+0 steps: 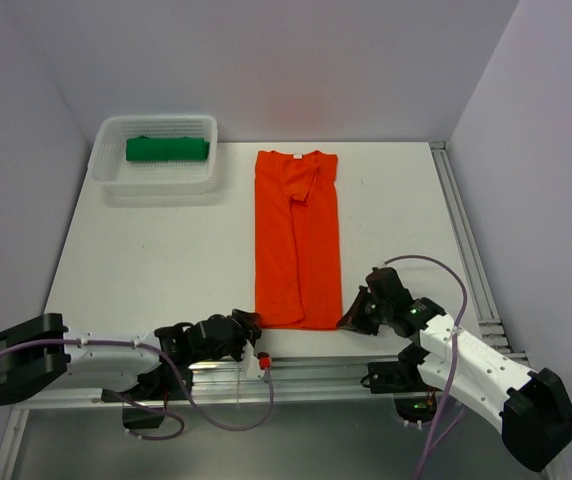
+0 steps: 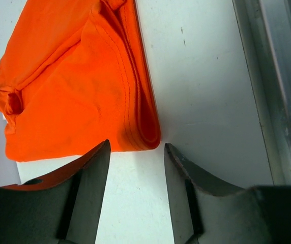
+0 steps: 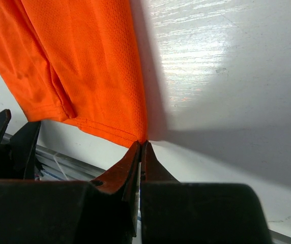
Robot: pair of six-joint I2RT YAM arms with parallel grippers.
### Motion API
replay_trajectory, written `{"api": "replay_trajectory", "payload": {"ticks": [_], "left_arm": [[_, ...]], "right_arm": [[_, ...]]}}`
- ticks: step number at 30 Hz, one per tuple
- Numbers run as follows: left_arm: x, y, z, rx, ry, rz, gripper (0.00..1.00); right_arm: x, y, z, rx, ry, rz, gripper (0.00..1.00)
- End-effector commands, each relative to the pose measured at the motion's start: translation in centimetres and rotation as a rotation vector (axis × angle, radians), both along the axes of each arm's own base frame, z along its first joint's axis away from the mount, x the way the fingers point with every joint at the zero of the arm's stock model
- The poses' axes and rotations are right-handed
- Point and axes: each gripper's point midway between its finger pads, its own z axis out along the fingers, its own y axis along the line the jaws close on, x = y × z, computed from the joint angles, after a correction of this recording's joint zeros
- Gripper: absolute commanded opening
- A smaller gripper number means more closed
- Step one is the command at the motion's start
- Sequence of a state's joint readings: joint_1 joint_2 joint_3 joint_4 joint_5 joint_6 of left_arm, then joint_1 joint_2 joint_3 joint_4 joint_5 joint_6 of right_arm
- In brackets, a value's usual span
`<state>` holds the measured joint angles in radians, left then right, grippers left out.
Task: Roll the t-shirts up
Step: Roll the tshirt
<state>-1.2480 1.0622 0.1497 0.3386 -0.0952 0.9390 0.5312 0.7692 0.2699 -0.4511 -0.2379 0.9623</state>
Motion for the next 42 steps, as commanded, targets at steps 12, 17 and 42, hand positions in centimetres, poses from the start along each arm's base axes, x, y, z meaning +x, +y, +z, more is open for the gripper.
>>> {"api": "replay_trajectory", "payload": {"ticks": [12,17,42], "left_arm": [[0.9,0.6,-2.1,0.103,-0.043,-0.043,0.51],[0.3,0.4,-2.6,0.118,-0.003,-0.058,0.41],[-4.5,-3.6,1.0,0.062,0.345,-0.072,0.00]], "right_arm": [[1.0,0.9,1.9,0.044,-0.044,0.020,0.00],[1.0,1.0,2.0,0.047,-0.044,0.022,0.00],[1.9,0.8,5.6,-0.026,-0.014,0.059,0.00]]}}
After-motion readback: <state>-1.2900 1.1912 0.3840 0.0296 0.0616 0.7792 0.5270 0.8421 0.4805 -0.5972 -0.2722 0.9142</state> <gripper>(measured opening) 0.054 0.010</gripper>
